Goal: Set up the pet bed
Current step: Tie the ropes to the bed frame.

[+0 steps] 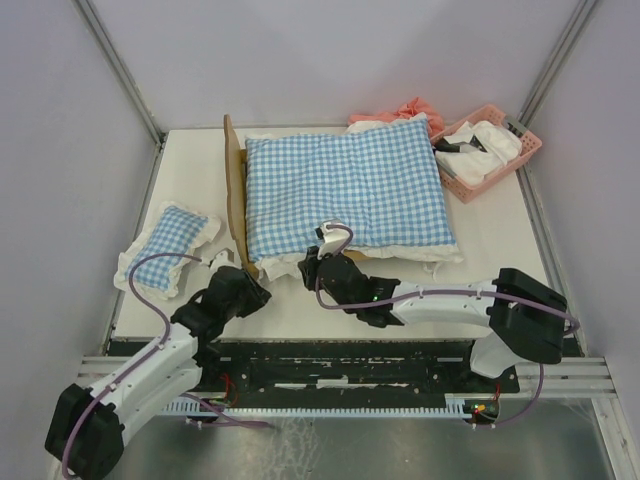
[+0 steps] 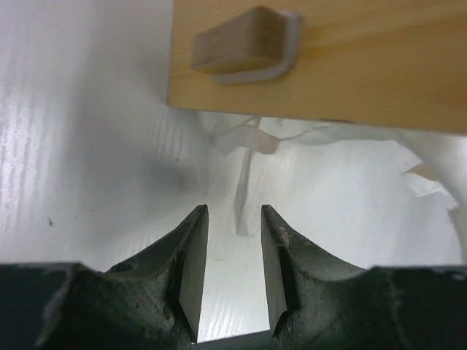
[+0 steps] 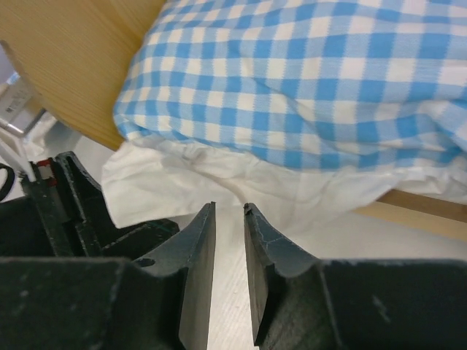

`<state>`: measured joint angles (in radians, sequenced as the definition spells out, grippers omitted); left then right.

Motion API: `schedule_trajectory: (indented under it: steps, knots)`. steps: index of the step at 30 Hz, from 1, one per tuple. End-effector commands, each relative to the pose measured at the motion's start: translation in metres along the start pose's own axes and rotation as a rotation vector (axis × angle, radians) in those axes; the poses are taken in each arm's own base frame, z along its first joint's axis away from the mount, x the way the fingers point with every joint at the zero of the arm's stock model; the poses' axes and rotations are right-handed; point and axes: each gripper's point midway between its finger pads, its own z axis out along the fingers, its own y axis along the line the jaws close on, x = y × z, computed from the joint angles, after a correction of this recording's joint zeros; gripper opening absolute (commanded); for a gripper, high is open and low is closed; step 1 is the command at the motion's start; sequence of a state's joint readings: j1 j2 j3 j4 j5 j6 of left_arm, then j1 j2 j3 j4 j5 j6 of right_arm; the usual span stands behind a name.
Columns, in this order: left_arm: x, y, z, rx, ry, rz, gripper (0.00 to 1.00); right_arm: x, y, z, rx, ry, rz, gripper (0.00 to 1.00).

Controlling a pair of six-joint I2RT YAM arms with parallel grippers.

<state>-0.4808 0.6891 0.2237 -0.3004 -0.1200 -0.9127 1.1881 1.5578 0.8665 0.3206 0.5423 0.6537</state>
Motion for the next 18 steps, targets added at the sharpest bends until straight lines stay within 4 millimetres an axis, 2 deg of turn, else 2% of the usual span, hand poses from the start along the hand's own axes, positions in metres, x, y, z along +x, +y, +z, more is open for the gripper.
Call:
schedule_trajectory:
  steps: [1,6,11,18]
  knots:
    - [-0.029,-0.032,-0.004,0.050,-0.114,0.135,0.42,-0.020,-0.020,-0.008,0.062,-0.083,-0.078,0.30]
    - [-0.027,-0.041,-0.002,0.025,-0.116,0.206,0.40,-0.018,-0.028,-0.011,0.077,-0.095,-0.095,0.30]
    - [-0.023,-0.034,0.004,-0.046,-0.109,0.244,0.40,-0.019,-0.031,-0.013,0.080,-0.103,-0.102,0.30]
    - [-0.011,-0.043,0.007,-0.008,-0.084,0.255,0.39,-0.017,-0.035,-0.014,0.080,-0.113,-0.106,0.30]
